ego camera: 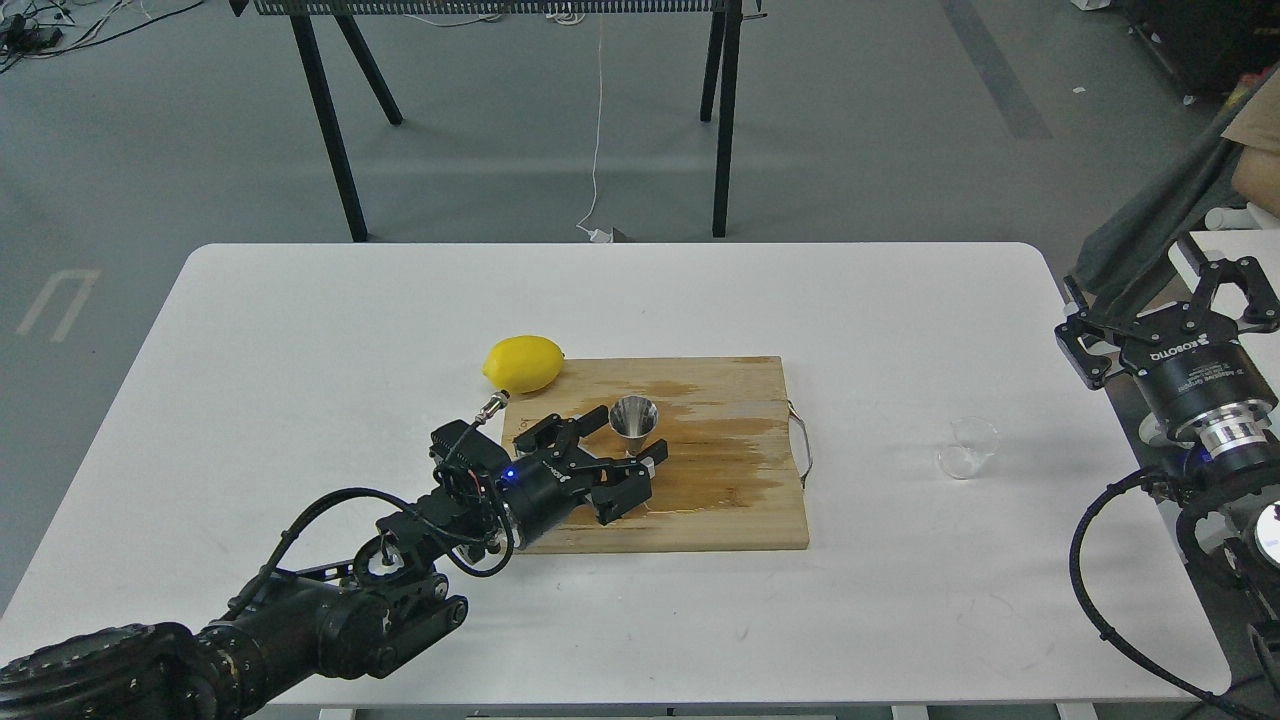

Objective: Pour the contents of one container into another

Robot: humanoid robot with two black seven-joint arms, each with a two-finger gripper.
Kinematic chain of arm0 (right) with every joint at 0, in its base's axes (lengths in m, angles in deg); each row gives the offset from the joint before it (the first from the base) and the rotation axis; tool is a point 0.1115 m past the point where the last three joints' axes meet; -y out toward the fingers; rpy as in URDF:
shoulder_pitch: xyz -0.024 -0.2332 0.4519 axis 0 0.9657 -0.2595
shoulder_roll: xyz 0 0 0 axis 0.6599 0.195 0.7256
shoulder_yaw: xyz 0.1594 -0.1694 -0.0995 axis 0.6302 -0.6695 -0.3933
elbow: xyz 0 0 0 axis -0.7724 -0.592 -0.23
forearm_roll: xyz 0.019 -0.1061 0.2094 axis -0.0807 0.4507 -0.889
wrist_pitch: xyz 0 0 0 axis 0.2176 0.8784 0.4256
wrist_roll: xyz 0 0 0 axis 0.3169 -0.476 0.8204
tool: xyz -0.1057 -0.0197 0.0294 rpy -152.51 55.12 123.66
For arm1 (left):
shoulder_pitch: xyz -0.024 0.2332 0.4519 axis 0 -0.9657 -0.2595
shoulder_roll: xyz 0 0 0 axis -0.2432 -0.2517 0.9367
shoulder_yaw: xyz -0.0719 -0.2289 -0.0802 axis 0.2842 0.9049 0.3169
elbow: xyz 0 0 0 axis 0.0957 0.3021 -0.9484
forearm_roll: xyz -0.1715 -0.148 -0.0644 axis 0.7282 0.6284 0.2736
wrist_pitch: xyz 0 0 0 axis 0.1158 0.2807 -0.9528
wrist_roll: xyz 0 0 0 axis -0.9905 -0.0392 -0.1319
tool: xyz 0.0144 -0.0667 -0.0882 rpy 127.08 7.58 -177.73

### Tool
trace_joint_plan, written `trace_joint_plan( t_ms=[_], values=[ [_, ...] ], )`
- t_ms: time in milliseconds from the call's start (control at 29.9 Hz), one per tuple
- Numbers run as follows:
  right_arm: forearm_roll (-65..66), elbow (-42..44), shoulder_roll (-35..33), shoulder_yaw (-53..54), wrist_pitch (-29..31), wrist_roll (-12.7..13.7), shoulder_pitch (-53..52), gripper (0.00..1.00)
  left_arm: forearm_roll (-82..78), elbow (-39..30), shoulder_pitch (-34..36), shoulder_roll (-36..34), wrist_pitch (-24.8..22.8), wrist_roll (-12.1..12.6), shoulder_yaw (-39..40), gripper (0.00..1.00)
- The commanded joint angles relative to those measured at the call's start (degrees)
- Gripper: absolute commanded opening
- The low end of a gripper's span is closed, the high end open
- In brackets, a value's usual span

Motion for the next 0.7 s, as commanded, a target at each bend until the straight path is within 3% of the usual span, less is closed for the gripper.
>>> trace_joint_plan(
  t_ms=[0,468,669],
  values=[
    [0.0,0.02,0.0,-0.01,0.0,0.0,0.08,0.99,0.0,-0.36,-0.75,-0.88,0.0,0.0,-0.09,0.97],
    [0.08,0.02,-0.17,-0.01,0.0,0.0,0.17,0.99,0.0,-2.11,-2.59,-2.28,0.0,0.0,0.0,0.97],
    [0.0,0.02,-0.44,0.08,0.0,0.0,0.52,0.99,4.28,-11.87,-3.12,-12.64,0.0,0.0,1.14,0.96]
  ],
)
